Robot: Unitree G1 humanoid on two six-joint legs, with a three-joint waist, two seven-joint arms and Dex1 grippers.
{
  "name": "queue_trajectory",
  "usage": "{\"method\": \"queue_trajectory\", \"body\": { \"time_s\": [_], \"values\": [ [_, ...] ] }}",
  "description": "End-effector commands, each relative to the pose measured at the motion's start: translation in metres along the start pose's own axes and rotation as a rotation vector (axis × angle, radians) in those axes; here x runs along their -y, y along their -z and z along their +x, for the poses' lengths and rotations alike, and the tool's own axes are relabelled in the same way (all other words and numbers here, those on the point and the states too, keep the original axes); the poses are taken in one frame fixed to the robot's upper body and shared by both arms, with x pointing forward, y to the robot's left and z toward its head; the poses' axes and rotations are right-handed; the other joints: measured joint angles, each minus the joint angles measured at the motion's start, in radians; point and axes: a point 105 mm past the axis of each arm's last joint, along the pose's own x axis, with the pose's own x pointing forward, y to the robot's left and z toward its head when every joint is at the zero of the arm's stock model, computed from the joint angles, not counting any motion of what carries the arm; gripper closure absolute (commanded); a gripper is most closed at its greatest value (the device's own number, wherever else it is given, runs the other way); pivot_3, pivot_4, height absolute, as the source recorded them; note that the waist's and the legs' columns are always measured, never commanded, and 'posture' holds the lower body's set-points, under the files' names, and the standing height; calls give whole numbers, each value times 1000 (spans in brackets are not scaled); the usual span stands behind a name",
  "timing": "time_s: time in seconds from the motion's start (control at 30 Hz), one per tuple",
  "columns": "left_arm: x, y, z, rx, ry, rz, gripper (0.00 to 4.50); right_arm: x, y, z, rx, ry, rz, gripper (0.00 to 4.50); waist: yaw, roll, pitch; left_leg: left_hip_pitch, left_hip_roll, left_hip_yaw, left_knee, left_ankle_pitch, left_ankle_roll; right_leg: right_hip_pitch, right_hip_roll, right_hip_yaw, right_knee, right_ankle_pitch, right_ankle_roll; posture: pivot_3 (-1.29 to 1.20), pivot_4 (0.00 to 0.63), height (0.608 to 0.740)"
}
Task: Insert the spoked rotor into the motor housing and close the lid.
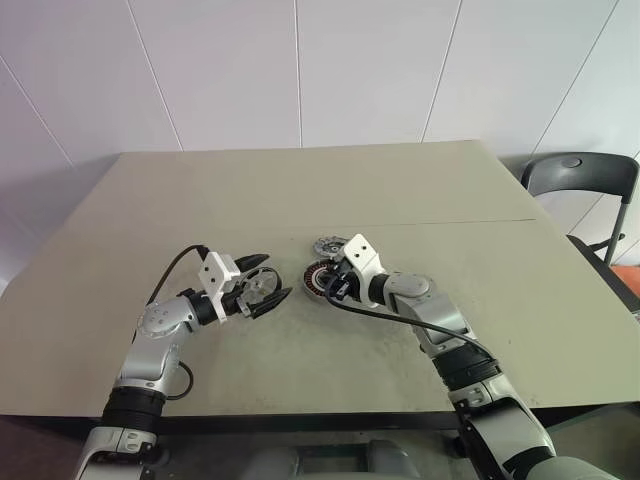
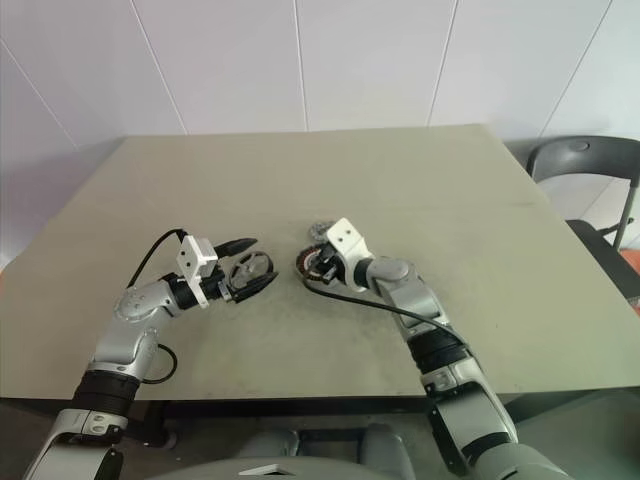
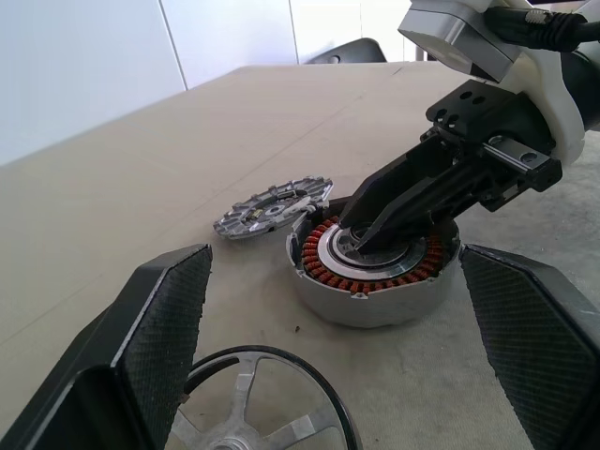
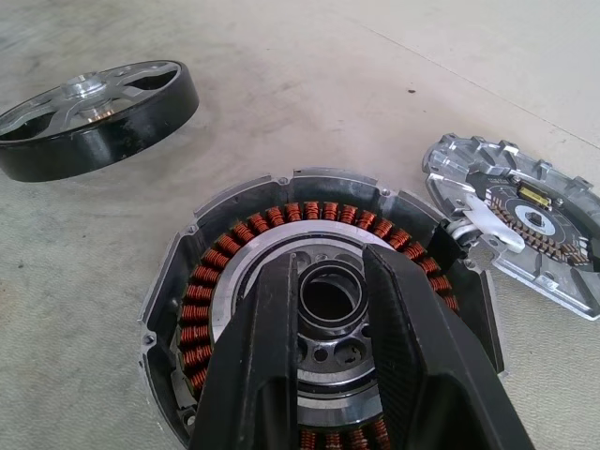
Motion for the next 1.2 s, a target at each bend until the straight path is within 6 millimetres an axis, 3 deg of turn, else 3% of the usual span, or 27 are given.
{"method": "queue_trajectory", "body": {
  "time_s": [0.03,0.23,0.53,0.87,1.2],
  "values": [
    [-2,-8,0,28,-5,29,0,2,-14,-1,50,15,-13,3825,0,0,0,0,0,0,0,0,0,0,0,0,0,0,0,0,0,740],
    [-2,-9,1,29,-3,30,0,1,-15,-1,57,17,-4,3825,0,0,0,0,0,0,0,0,0,0,0,0,0,0,0,0,0,740],
    [-2,-10,2,31,-4,33,0,1,-14,0,55,23,-13,878,0,0,0,0,0,0,0,0,0,0,0,0,0,0,0,0,0,740],
    [-2,-12,2,32,-1,33,0,3,-19,0,81,35,-7,878,0,0,0,-1,0,0,0,0,0,-1,0,0,0,0,0,0,0,740],
    [-1,-13,2,33,-1,34,0,-3,-8,1,43,-3,-11,4075,-1,0,0,-8,0,0,0,1,-1,-9,0,0,0,1,-1,0,0,740]
  ]
}}
